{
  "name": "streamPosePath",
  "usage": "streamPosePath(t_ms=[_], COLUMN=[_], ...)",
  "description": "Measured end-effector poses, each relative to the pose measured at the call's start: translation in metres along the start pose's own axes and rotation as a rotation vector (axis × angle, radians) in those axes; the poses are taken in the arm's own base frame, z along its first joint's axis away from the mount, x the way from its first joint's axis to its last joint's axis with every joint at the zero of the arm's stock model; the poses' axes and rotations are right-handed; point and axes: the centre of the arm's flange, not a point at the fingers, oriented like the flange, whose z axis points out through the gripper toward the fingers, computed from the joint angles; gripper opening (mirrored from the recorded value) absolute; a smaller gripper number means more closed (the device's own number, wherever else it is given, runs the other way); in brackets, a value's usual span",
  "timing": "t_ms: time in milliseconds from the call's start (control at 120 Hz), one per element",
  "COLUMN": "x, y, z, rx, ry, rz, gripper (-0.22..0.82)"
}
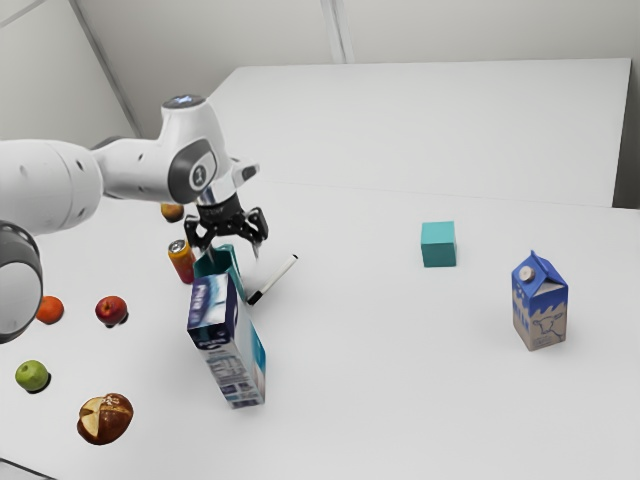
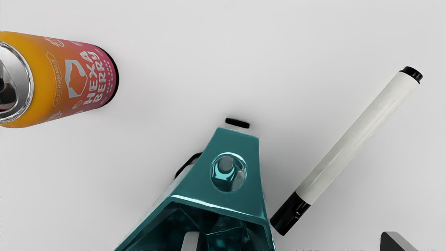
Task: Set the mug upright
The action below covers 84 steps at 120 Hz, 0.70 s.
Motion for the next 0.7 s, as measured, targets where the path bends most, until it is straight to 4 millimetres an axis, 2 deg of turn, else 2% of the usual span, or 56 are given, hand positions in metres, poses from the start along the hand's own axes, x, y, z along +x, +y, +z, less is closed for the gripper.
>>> streamPosePath(t_ms=[200, 367, 458, 617, 700], x=[0.004, 0.005, 0.005, -0.005, -0.012], y=[-0.001, -0.002, -0.006, -0.023, -0.033], z=[-0.022, -0.056, -0.089, -0.168, -0.204], rx=[-0.014, -0.028, -0.026, -0.026, -0.022], ry=[0.021, 0.050, 0.075, 0.125, 0.143], rz=[0.008, 0.031, 0.065, 0.159, 0.204], gripper=[0.59, 0.60, 0.60, 0.60, 0.60])
